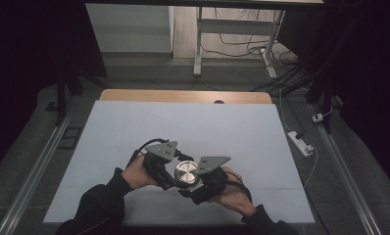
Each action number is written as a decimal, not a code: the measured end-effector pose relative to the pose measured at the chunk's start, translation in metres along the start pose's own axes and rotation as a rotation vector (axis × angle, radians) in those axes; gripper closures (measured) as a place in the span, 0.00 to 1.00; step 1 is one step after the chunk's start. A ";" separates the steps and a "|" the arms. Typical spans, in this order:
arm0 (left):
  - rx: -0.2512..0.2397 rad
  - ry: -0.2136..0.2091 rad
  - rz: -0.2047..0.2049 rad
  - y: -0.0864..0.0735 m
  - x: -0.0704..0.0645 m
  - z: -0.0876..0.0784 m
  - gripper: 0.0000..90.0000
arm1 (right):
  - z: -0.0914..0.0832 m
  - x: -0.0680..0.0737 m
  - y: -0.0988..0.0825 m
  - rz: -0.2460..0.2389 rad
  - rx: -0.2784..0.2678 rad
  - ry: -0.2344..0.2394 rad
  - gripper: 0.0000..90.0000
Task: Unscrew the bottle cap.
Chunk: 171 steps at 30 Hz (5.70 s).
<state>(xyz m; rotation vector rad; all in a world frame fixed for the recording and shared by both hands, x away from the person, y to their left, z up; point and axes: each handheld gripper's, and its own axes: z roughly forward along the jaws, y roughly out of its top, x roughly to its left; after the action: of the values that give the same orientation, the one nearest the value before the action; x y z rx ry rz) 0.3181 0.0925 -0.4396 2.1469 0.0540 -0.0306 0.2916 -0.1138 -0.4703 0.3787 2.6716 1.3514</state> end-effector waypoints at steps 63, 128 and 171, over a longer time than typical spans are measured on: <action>0.052 0.017 0.008 0.007 -0.008 -0.011 0.07 | -0.002 -0.001 0.002 0.031 -0.041 0.011 0.17; -0.071 0.278 -0.216 0.019 -0.016 -0.004 0.21 | -0.006 -0.012 0.000 0.117 -0.055 -0.150 0.17; -0.059 0.235 -0.178 0.003 -0.050 -0.023 0.21 | -0.018 -0.032 0.000 0.144 -0.082 -0.174 0.17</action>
<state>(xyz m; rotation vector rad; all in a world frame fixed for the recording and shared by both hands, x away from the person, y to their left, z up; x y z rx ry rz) 0.2680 0.1086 -0.4221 2.0723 0.3786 0.1188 0.3183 -0.1370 -0.4598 0.6573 2.4807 1.3906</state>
